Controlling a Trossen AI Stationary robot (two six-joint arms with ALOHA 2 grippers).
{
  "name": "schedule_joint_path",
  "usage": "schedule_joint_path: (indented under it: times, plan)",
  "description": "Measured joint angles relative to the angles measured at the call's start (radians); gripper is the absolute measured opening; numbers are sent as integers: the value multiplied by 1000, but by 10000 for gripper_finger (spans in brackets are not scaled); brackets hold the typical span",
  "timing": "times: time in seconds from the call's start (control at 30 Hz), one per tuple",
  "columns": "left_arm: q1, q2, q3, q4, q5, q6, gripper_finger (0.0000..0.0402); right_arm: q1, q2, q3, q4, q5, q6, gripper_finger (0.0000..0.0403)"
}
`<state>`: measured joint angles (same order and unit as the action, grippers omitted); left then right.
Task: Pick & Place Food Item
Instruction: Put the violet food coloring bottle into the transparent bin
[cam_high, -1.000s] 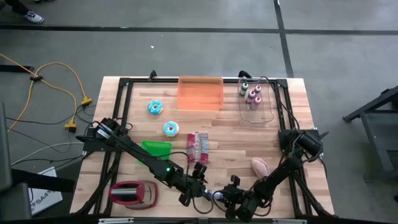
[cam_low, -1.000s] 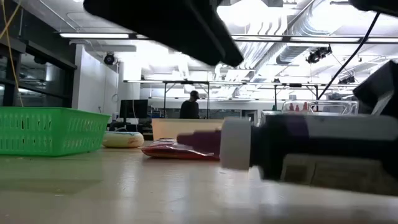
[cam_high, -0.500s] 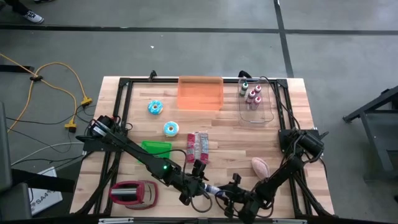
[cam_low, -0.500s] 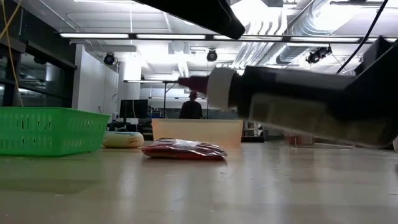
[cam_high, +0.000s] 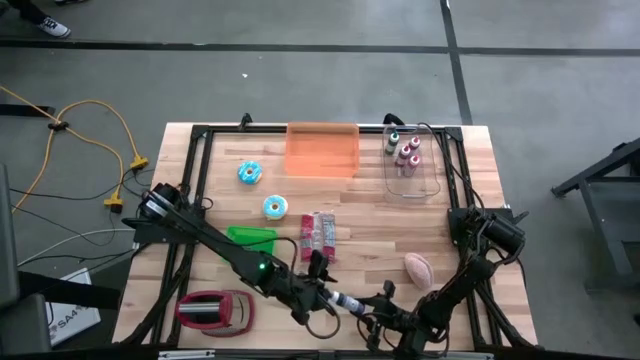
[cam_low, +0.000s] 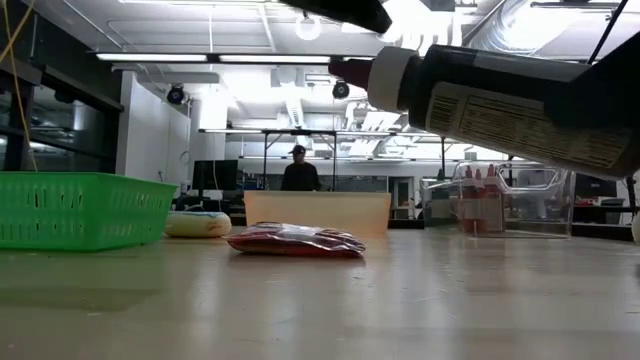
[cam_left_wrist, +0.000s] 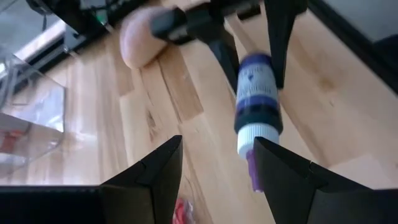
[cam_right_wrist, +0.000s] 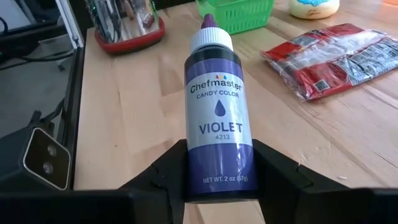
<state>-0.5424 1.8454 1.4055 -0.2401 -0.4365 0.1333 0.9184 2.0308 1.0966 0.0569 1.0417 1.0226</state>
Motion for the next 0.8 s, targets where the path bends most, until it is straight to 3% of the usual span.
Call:
schedule_joint_path:
  times: [0.37, 0.8]
  plan:
    - [4, -84, 0, -23, 121, -2, 189, 4, 0, 0, -1, 68, 1, 139]
    - [17, -141, 0, 8, 147, 29, 189, 68, 0, 0, 11, 246, -6, 138]
